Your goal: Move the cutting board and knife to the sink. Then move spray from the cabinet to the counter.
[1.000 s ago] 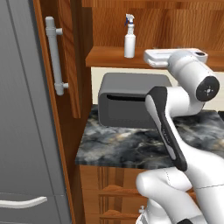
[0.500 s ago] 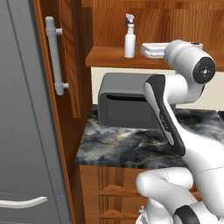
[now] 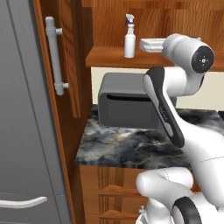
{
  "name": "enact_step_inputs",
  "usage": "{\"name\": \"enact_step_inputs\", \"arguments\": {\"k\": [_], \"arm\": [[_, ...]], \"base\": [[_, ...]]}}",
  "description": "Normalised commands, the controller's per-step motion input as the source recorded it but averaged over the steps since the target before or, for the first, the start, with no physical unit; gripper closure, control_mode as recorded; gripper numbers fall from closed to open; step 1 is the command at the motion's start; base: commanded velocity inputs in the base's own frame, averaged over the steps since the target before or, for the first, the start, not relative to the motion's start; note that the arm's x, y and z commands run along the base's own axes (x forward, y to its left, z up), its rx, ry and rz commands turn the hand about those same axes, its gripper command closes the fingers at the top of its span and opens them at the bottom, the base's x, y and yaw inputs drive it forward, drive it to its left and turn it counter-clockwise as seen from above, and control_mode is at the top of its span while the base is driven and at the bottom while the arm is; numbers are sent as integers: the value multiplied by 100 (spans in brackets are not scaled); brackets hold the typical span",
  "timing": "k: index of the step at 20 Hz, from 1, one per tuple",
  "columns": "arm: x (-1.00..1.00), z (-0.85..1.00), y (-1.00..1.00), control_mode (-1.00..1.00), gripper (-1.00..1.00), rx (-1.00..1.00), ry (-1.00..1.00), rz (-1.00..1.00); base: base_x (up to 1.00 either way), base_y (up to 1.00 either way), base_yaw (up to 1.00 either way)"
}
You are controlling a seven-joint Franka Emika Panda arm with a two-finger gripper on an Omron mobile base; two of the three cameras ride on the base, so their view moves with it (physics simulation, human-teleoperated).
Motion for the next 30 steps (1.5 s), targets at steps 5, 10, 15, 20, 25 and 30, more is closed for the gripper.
{"name": "enact_step_inputs", "arguments": {"k": [5,10,15,20,25,30], "arm": [[16,0,0,-100,-100,0,0,0],[27,0,0,-100,-100,0,0,0],[25,0,1,-100,-100,0,0,0],[26,-1,3,-100,-100,0,0,0],[28,-1,5,-100,-100,0,0,0],[26,-2,8,-100,-100,0,0,0]], "base": [[0,0,0],[0,0,0],[0,0,0],[0,0,0],[0,0,0],[0,0,0]]}}
